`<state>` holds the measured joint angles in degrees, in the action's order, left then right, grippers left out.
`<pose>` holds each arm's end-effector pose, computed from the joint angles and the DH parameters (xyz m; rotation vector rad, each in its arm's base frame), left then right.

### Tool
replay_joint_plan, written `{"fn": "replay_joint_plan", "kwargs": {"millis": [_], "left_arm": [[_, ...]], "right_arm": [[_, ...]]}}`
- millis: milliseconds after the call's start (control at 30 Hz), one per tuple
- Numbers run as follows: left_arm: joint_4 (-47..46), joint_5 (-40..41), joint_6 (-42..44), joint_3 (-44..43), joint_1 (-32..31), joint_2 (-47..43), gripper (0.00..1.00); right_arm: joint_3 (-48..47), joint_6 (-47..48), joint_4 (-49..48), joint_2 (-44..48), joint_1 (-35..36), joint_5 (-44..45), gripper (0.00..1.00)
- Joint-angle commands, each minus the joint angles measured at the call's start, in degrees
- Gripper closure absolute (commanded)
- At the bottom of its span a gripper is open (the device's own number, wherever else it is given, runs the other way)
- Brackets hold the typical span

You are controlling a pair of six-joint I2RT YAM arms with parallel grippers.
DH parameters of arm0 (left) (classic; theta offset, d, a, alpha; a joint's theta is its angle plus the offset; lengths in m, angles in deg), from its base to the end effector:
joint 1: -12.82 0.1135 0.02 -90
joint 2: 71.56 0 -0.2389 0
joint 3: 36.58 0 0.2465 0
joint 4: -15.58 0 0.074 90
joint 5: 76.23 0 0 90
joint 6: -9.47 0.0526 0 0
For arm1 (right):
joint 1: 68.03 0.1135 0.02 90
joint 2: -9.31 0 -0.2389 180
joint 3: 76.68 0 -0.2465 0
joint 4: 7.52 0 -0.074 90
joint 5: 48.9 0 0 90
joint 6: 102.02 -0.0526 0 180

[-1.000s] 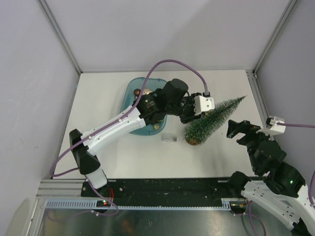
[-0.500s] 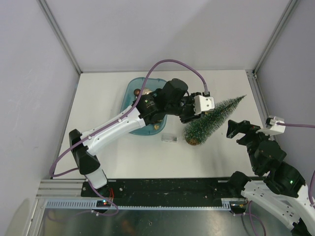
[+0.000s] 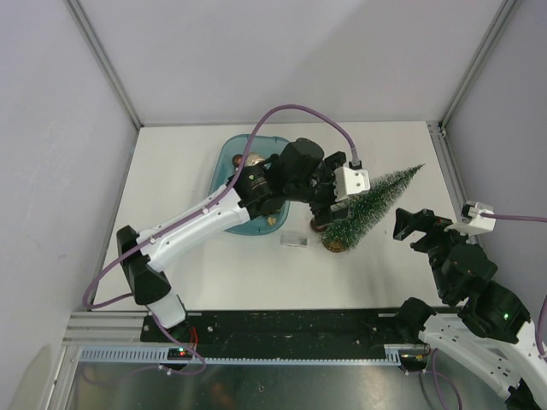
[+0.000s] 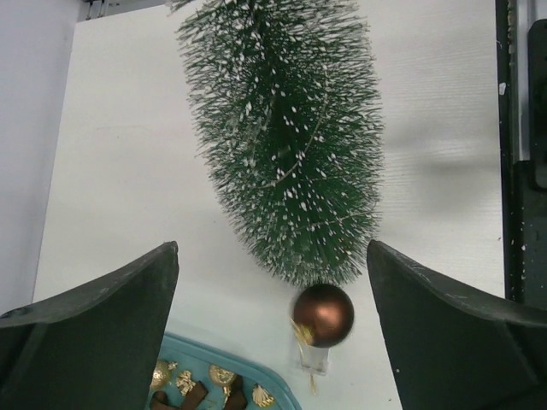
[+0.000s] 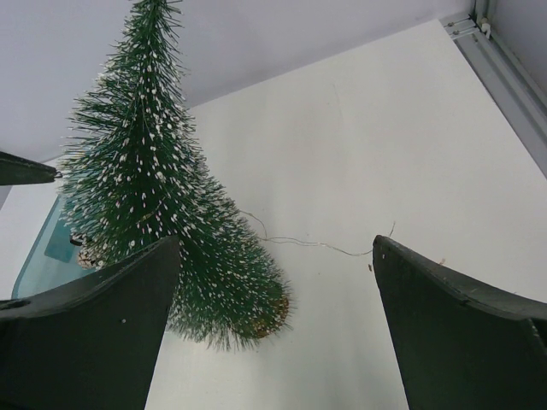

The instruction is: Decorate the small christmas tree

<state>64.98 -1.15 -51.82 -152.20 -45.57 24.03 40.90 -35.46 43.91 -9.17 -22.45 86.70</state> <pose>0.1895 -0.3338 0.3745 1.5720 1.4190 -0.5835 0.0834 0.0314 0.3458 0.2657 1.6462 0.2355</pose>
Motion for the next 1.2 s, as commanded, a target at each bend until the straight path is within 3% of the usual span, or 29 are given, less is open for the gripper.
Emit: {"fn": "replay_joint_plan", "kwargs": {"millis": [0,400,533,667,800,1000,1167], "left_arm": [[-0.68,0.1,-1.19,1.15,-0.23,-3.81,0.02],[-0.56,1.79,-4.76,2.25,2.1,-5.45,0.0],[1.05,3.18,-6.1,9.56,7.52,-8.11,0.0],[1.76,3.32,-10.93,16.48,17.69,-8.82,0.0],[2.71,5.42,-13.25,14.1,26.8,-4.57,0.0],[2.57,9.57,-10.83,6.18,31.88,7.11,0.01],[2.35,8.99,-9.24,0.94,33.66,17.17,0.1]], "right_arm": [[-0.07,-0.2,-2.89,0.03,0.3,0.01,0.01],[-0.67,-0.92,-1.95,0.11,0.3,-0.13,0.01],[-1.0,-1.33,-1.52,0.0,0.3,-0.23,0.01],[-1.31,-1.58,-1.51,-0.64,0.3,-0.45,0.01],[-2.54,-1.45,-1.05,-1.48,0.3,-0.51,0.01],[-3.18,-2.74,0.85,-1.27,0.3,-0.38,0.01],[-3.34,-3.82,2.64,-1.34,0.27,-0.19,0.02]]}}
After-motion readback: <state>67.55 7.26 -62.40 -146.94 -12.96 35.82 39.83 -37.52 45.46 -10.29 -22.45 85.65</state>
